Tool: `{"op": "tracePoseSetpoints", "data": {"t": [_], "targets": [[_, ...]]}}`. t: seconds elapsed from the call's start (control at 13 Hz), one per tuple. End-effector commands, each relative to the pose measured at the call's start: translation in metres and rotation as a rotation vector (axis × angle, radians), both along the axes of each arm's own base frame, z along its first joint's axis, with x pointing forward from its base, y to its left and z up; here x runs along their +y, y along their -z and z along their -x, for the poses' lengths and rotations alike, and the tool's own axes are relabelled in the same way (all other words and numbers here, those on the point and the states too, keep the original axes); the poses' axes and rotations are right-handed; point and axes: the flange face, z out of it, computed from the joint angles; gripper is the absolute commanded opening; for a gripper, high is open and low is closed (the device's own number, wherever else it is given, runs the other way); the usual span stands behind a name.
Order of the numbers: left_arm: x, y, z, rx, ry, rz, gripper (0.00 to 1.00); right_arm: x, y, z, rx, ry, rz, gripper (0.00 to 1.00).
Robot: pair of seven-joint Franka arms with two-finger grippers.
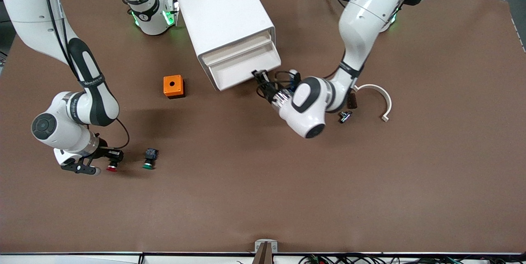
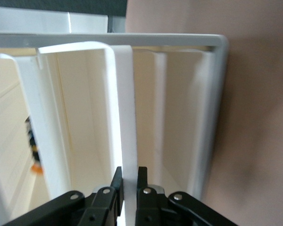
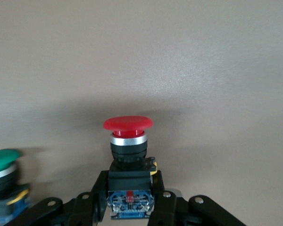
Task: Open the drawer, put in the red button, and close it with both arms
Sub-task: 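Open the drawer with the left gripper while the right gripper lifts the button, then release the drawer with the left gripper while the right gripper carries the button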
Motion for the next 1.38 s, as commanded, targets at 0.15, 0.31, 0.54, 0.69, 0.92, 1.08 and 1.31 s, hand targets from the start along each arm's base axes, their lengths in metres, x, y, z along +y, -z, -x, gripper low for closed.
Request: {"op": "tracePoseSetpoints", "data": {"t": [0.15, 0.31, 0.54, 0.69, 0.92, 1.08, 1.31], "targets": [[0.05, -0.006, -0.047, -0.081, -0.057, 0.106, 0.0, 0.084, -0.167, 0.025, 0.084, 0.16, 0.004, 0.0], [0.059, -0.005, -0.054, -0.099, -0.065, 0.125, 0.24, 0.147, -0.215, 0.051, 0.105, 0.255, 0.018, 0.0], [0.08, -0.013, -0.073, -0.148, -0.083, 0.16, 0.91, 0.25, -0.246, 0.091, 0.11, 0.384, 0.017, 0.0], [0.111, -0.017, -0.094, -0.197, -0.104, 0.123, 1.0, 0.311, -0.247, 0.115, 0.103, 0.45, 0.025, 0.0], [0.167, -0.032, -0.133, -0.37, -0.065, 0.042, 1.0, 0.391, -0.243, 0.154, 0.075, 0.553, 0.014, 0.0], [0.212, -0.046, -0.158, -0.499, -0.045, 0.028, 1.0, 0.428, -0.239, 0.176, 0.064, 0.592, 0.005, 0.0], [0.274, -0.061, -0.181, -0.698, 0.058, 0.04, 1.0, 0.475, -0.221, 0.202, 0.049, 0.686, -0.016, 0.0]]}}
